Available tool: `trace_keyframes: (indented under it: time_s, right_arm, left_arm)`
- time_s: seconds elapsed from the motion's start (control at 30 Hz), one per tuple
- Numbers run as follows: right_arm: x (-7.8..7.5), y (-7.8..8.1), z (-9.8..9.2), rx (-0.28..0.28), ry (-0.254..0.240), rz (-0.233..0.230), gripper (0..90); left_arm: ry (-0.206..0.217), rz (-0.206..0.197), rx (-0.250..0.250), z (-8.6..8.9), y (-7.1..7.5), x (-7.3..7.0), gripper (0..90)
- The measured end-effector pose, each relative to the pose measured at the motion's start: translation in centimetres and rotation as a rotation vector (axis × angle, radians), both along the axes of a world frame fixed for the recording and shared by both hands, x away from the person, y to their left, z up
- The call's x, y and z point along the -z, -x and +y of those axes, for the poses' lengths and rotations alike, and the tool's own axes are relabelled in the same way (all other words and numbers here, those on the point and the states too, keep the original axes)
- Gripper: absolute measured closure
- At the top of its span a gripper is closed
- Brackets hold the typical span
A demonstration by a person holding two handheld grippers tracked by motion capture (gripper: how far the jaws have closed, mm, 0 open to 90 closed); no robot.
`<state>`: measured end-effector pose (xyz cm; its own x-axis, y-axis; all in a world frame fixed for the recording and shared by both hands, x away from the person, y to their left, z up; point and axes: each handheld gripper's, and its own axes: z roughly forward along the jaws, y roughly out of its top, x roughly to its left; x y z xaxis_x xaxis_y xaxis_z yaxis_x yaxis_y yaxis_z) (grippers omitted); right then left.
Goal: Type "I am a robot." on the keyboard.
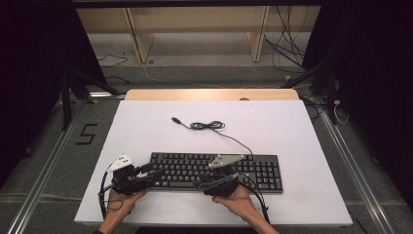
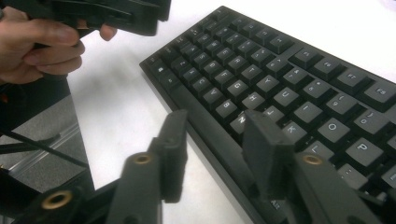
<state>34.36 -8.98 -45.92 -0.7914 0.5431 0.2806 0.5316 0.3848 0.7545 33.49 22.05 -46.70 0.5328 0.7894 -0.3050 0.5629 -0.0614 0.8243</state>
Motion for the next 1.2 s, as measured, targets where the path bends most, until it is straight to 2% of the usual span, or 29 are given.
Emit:
trace_keyframes:
  time_s: [0.13, 0.27, 0.73, 1.2]
  right_arm:
    - [-0.1, 0.1, -0.2, 0.0, 0.002, -0.001, 51.3]
    - [0.0, 0.2, -0.4, 0.007, -0.005, -0.007, 48.7]
    - [-0.2, 0.8, -1.0, 0.03, -0.005, -0.028, 38.8]
    - [-0.4, 1.1, -1.4, 0.041, -0.012, -0.032, 36.9]
  left_arm:
    - [-0.039, 0.02, -0.009, -0.2, -0.5, 0.2, 57.6]
    - [-0.071, 0.043, -0.008, -0.4, -1.0, 0.5, 67.5]
    - [-0.125, 0.062, 0.004, -1.0, -1.9, 1.1, 87.3]
    - [-0.15, 0.093, 0.009, -1.2, -2.6, 1.6, 88.9]
